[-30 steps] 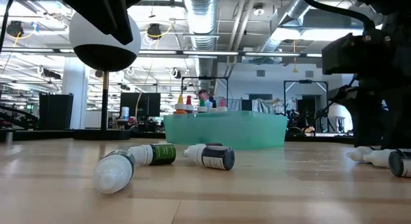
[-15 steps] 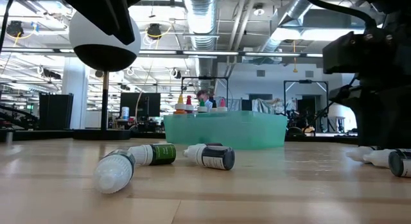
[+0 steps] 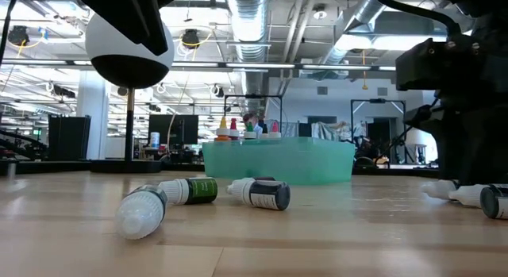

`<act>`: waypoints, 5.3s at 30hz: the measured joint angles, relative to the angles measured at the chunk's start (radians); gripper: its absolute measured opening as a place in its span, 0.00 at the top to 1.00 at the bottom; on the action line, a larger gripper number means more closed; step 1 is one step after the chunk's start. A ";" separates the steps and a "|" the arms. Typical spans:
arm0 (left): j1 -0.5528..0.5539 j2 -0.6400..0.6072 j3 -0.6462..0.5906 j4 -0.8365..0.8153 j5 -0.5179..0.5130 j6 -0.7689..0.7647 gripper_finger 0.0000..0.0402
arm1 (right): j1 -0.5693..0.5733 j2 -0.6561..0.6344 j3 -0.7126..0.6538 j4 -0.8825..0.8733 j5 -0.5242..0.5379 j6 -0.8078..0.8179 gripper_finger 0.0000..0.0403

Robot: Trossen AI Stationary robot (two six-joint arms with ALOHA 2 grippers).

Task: Pick & Place food coloring
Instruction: Put the small brown food coloring bottle into the green bin, then put the small green food coloring bottle into the green bin

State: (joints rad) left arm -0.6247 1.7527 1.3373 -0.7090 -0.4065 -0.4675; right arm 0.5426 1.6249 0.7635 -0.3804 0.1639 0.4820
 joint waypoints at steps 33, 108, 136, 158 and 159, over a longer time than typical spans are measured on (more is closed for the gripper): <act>0.000 0.000 0.000 0.000 -0.001 0.001 0.64 | -0.181 -0.002 0.258 -0.258 0.118 -0.287 0.80; 0.009 0.000 0.000 0.102 -0.034 -0.058 0.64 | -0.427 -0.207 0.404 -0.453 0.023 -0.200 0.54; 0.136 0.231 0.000 0.167 0.158 -0.116 0.64 | 0.375 -0.262 0.375 -0.563 0.595 0.383 0.59; 0.175 0.298 0.005 0.181 0.248 -0.152 0.64 | 0.378 -0.262 0.375 -0.554 0.602 0.384 0.61; 0.175 0.297 0.004 0.178 0.250 -0.144 0.64 | 0.378 -0.262 0.375 -0.554 0.601 0.384 0.61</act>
State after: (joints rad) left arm -0.4496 2.0493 1.3411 -0.5308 -0.1564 -0.6117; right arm 0.9203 1.3624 1.1385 -0.9344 0.7650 0.8661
